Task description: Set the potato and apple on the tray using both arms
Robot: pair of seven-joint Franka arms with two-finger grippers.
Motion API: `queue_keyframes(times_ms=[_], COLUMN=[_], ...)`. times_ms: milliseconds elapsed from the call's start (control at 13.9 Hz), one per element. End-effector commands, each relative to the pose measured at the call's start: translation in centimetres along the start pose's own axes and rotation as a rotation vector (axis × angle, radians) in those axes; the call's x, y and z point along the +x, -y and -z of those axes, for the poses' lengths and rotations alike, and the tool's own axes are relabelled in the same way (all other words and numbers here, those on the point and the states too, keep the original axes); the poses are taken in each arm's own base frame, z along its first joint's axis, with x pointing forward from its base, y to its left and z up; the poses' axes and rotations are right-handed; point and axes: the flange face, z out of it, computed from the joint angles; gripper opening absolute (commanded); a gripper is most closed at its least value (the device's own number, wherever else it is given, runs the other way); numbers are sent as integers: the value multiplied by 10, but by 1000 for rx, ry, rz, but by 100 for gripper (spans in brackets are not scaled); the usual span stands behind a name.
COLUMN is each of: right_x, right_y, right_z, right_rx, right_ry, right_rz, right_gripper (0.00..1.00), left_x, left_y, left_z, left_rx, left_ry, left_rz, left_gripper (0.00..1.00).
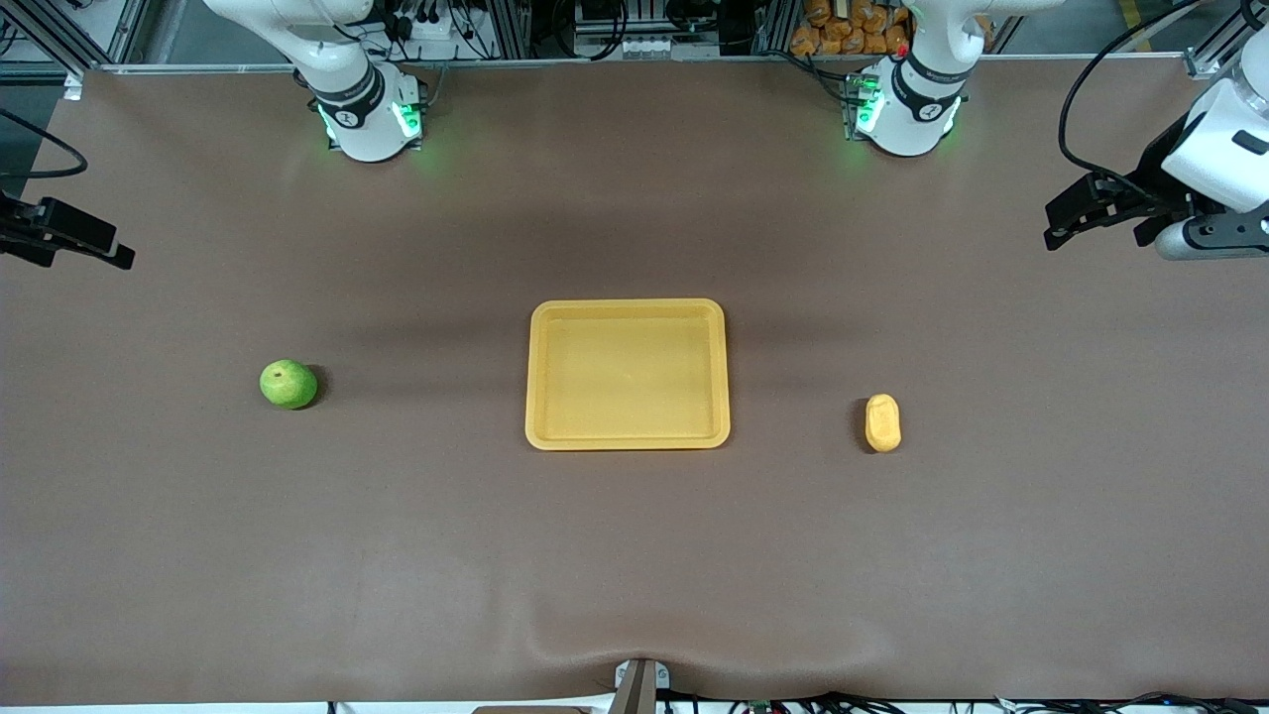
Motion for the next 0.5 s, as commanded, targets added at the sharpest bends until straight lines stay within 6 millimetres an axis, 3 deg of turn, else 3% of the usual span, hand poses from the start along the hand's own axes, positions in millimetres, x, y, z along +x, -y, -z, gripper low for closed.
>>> queue_keyframes(times_ms=[0,433], right_x=[3,3], right_y=[-1,0], right_z=[5,4], right_rx=[18,19], right_ry=[-8,-6], right_rz=[-11,-9], right_gripper=[100,100], left_x=[0,4], left_y=[2,0], left_z=[3,4], left_rx=[-3,-6], left_ry=[-10,-15], left_rz=[-7,-14], left_gripper=[100,100])
